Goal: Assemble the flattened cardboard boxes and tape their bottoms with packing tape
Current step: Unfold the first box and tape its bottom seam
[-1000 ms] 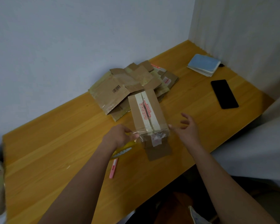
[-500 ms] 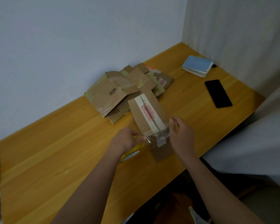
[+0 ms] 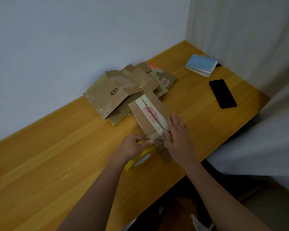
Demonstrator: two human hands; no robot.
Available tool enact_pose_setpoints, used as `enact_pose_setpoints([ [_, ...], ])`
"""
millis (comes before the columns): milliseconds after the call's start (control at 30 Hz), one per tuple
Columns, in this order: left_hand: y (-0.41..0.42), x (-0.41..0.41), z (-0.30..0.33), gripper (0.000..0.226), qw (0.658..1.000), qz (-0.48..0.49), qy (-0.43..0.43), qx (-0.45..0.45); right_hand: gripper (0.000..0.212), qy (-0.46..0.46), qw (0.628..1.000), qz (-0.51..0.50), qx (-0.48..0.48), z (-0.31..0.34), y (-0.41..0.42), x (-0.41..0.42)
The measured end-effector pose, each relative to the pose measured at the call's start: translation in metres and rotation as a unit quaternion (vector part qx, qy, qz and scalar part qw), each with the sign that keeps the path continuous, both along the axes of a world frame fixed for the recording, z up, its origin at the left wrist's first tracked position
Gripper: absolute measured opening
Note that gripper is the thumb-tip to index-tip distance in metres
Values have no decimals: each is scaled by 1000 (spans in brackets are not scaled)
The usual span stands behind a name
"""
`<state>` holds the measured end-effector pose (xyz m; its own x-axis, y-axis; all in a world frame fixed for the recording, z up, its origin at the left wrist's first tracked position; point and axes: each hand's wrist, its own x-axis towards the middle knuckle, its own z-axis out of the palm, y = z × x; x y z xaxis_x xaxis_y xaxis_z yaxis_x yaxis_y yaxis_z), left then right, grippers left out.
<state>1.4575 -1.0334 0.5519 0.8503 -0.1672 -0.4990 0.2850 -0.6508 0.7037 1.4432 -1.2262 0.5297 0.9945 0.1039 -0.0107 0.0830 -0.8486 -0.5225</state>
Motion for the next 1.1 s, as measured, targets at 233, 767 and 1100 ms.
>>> enact_pose_setpoints([
  [233,-3,-5,-3,43,999,37,-26,-7,69,-5,994,37,-104,-4,-9,4],
  [767,26,-21,-1,37,982,86,118,-116,63,0,998,69,-3,-11,9,0],
  [1100,53,-41,-7,25,984,159,18,-82,71,7,998,34,-60,-1,21,0],
])
